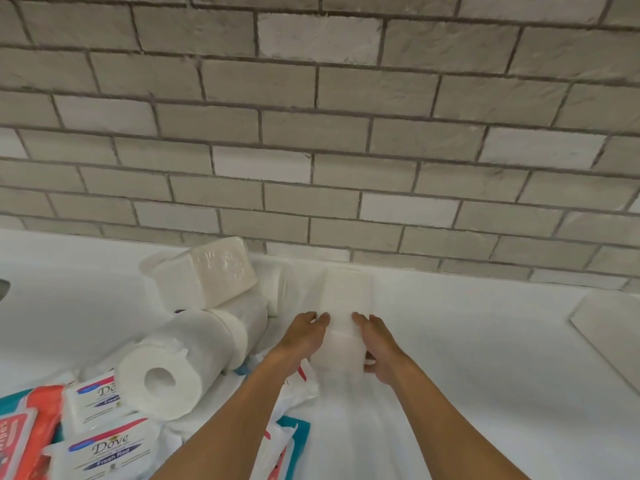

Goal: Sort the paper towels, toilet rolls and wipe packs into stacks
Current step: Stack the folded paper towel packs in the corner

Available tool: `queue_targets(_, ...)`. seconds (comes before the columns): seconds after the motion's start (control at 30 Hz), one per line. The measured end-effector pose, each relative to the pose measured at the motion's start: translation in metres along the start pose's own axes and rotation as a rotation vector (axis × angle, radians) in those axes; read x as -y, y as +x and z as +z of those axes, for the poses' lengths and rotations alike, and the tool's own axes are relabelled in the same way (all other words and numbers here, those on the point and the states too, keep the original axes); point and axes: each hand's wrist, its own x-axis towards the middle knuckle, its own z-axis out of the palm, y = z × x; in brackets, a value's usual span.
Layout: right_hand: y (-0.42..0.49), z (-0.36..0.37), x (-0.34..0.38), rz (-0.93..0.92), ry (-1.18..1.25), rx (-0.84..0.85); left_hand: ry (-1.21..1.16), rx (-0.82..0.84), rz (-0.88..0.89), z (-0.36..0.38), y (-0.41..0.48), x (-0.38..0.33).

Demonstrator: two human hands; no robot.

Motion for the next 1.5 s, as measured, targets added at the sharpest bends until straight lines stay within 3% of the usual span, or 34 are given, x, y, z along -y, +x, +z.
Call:
queue_targets(0.27, -0.012, -0.010, -0.009, -0.054, 0.098, 0.045, 0.013, -0.068, 0.119, 0.001, 0.002, 0.009)
queue_targets(0.6, -0.052, -0.018, -0.003, -0.400, 0.204, 0.046, -0.168, -0.129, 0.257, -0.001, -0.055, -0.012)
queue_targets(0.83, -0.091, -0.009, 0.022, -0.457, 0.365, 0.312, -0.405, -0.054, 0.240, -0.044, -0.082, -0.037)
queue_targets(0.97, -0.112, 0.018, 0.046, -0.524, 0.270, 0.467, -0.549, -0.030, 0.280, -0.077, -0.101, -0.054)
queue_targets(1.17, -0.120, 0.066, 0.076, -0.576, 0.068, 0.575, -0.661, -0.205, 0.385, -0.134, -0.126, -0.056)
queue_targets(1.4, -0.085, 0.115, 0.105, -0.744, -0.219, 0.263, -0.649, -0.303, 0.387, -0.187, -0.141, -0.035)
queue_targets(1.5, -0.064, 0.139, 0.109, -0.740, -0.436, 0.208, -0.664, -0.304, 0.364, -0.203, -0.142, -0.026)
